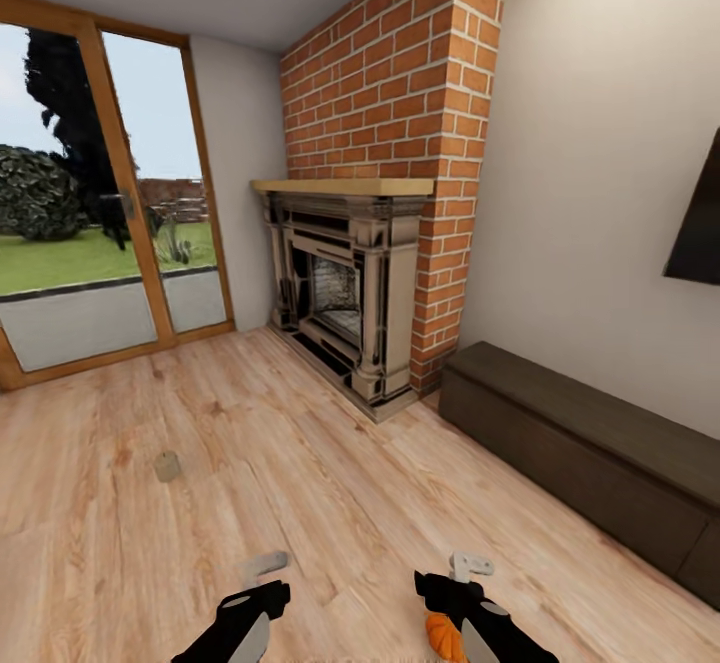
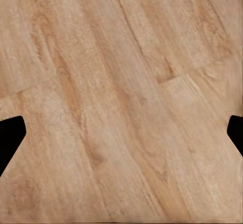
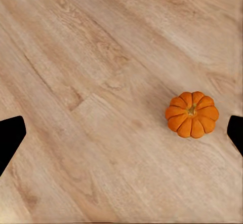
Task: Place each of the two pumpkins and all three candles from the living room inside a cabinet in the living room (use any cabinet), then make sure every cabinet is closed, and position the cauldron so it is next to a table in the living room.
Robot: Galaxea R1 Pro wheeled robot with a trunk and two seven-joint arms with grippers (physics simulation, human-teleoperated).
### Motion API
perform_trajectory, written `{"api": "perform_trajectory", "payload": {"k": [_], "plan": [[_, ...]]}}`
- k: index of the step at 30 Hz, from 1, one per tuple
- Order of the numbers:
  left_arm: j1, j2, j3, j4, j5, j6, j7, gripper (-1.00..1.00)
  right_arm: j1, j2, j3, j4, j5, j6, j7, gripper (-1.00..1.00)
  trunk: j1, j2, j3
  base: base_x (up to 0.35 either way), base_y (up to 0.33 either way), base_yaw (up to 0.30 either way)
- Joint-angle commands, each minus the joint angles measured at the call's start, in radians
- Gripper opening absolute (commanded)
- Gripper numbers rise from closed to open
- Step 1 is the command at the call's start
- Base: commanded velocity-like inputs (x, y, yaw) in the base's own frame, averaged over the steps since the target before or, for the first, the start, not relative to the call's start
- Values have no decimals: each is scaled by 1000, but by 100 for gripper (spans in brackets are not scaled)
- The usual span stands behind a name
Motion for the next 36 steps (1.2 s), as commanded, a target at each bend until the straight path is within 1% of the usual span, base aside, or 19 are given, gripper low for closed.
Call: {"api": "perform_trajectory", "payload": {"k": [1, 10, 19, 36], "plan": [[0, 1, -8, -3, 8, 5, 9, 100, -1, -1, 7, 1, -10, -2, 1, 100, 0, -1, -2, -175, -170, -282], [0, 1, -8, -3, 8, 5, 9, 100, -1, 0, 7, -2, -10, -2, 3, 100, 0, -1, -3, -178, -217, -121], [0, 1, -9, -3, 8, 4, 8, 100, -1, 0, 7, -1, -9, -2, 3, 100, 0, -1, -3, -156, -219, -271], [0, 1, -10, -3, 8, 4, 8, 100, -1, 0, 7, 1, -9, -1, 2, 100, 0, -1, -3, -7, -12, -290]]}}
